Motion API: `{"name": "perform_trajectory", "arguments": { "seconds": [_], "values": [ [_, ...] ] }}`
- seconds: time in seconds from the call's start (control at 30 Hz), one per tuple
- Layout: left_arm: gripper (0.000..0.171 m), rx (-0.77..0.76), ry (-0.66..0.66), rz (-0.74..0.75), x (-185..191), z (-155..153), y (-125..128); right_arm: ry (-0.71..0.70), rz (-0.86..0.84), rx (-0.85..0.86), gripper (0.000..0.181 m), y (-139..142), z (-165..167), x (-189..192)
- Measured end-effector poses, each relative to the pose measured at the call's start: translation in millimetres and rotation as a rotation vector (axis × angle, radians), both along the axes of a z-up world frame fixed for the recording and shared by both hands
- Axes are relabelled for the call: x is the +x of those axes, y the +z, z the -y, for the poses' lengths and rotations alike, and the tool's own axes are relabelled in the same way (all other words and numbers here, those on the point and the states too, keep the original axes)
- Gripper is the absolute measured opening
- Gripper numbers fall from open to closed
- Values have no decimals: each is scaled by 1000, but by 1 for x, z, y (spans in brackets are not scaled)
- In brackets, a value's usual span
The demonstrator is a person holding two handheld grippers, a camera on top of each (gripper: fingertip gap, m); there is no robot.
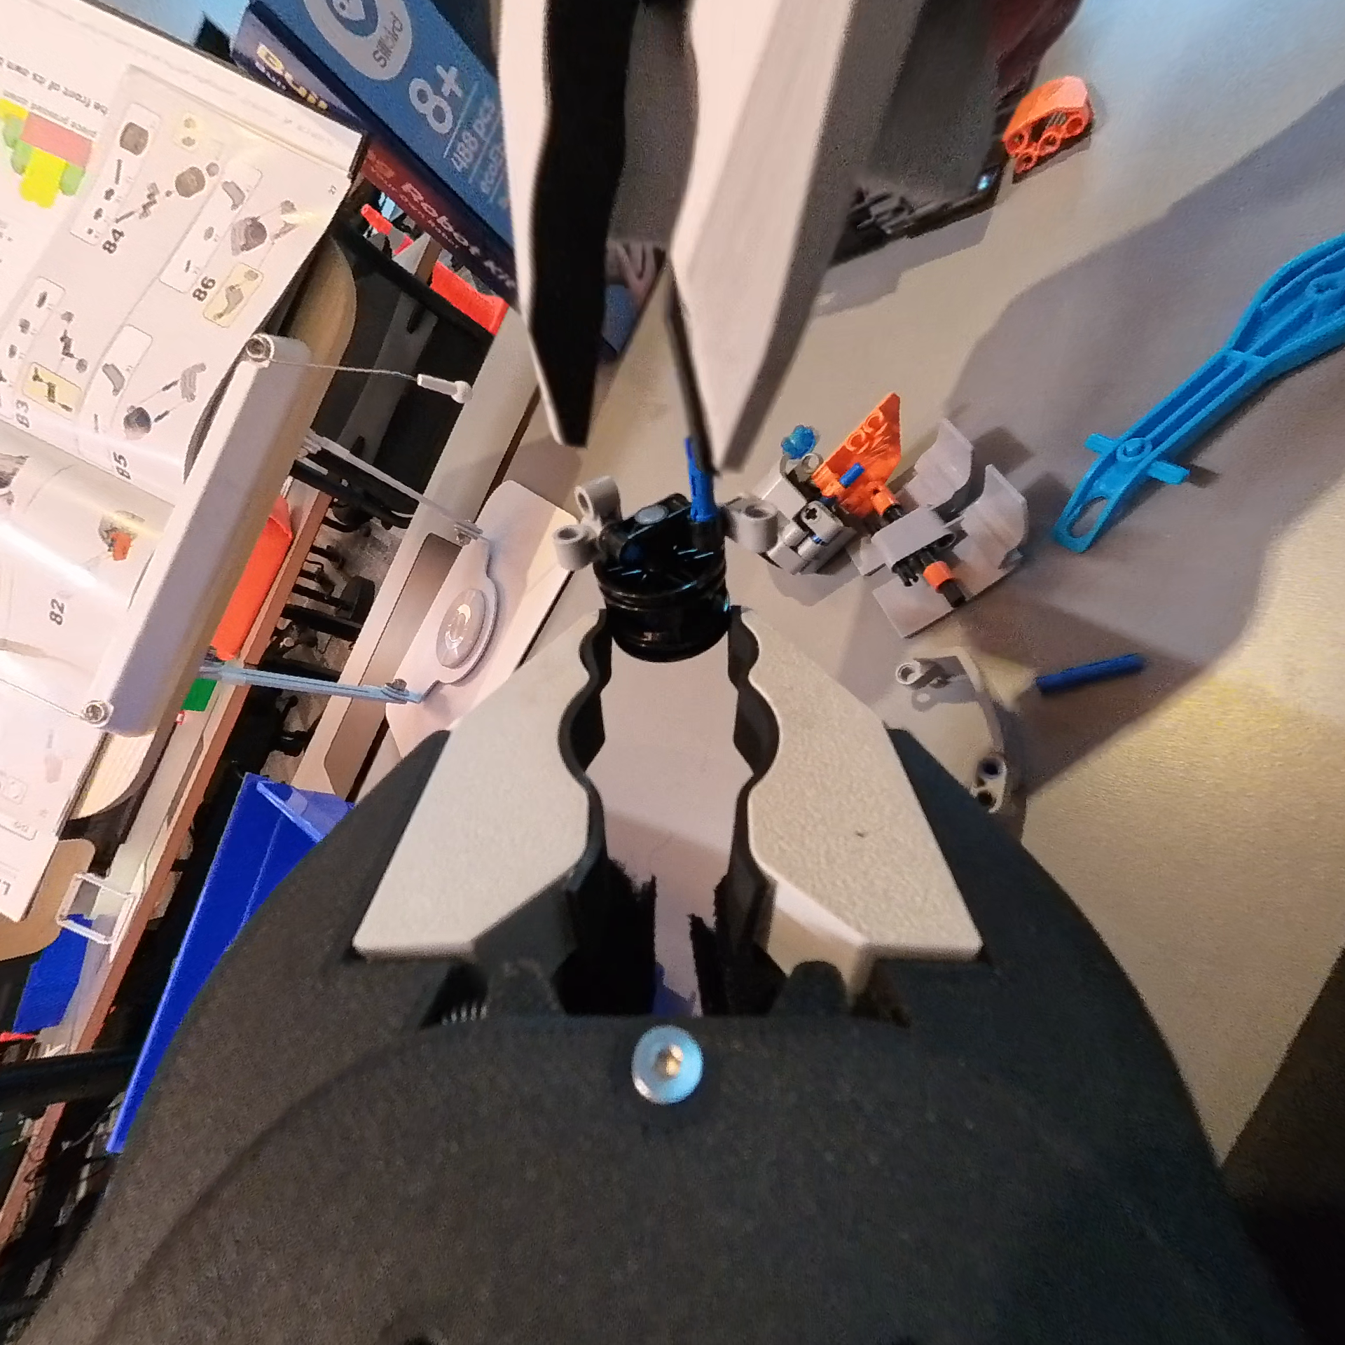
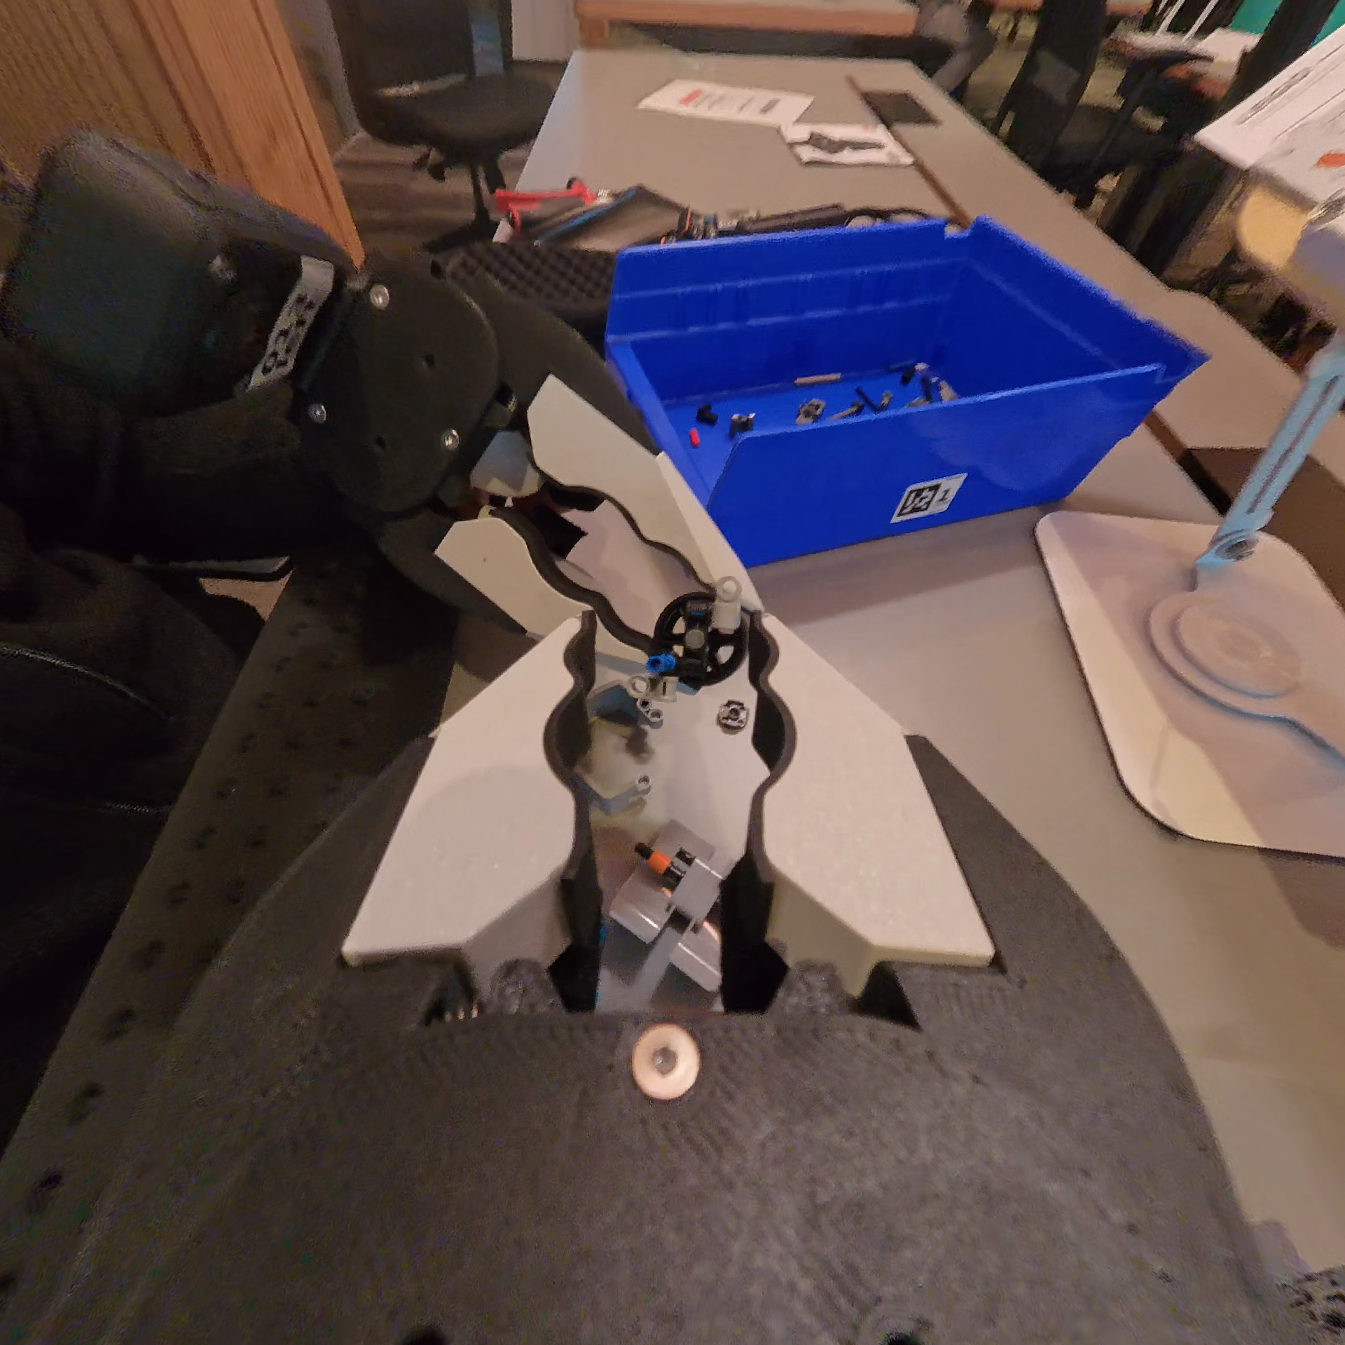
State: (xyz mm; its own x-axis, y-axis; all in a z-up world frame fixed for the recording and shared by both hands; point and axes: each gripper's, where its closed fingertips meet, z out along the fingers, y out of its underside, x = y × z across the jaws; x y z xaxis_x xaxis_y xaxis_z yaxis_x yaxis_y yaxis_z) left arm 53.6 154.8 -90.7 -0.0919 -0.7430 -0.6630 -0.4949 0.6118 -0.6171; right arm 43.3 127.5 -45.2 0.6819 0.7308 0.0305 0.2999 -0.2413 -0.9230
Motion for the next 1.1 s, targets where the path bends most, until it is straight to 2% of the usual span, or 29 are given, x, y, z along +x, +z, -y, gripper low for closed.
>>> {"name": "perform_trajectory", "arguments": {
  "seconds": [0.13, 0.33, 0.43, 0.53, 0.7, 0.77, 1.1],
  "values": [
    [29, 36, 6, -10, 1, 1, -1, -9, 11, -25, 40, -8, -2, -4],
    [29, 77, 12, -15, 2, 2, 0, -37, -27, -59, 27, -9, -6, -1],
    [29, 84, 17, -16, 2, 1, 1, -19, -24, -77, 35, -13, -4, -4],
    [30, 88, 13, -16, 3, 2, 0, -37, -4, -88, 35, -17, -6, -3],
    [29, 95, 11, -12, 3, 3, 2, -46, -3, -59, 11, -14, -7, -1],
    [29, 93, 10, -10, 3, 4, 2, -41, 2, -55, 10, -13, -6, -2],
    [30, 87, 18, -7, 2, 1, 2, -57, -11, -38, 32, -7, -8, 3]
  ]
}}
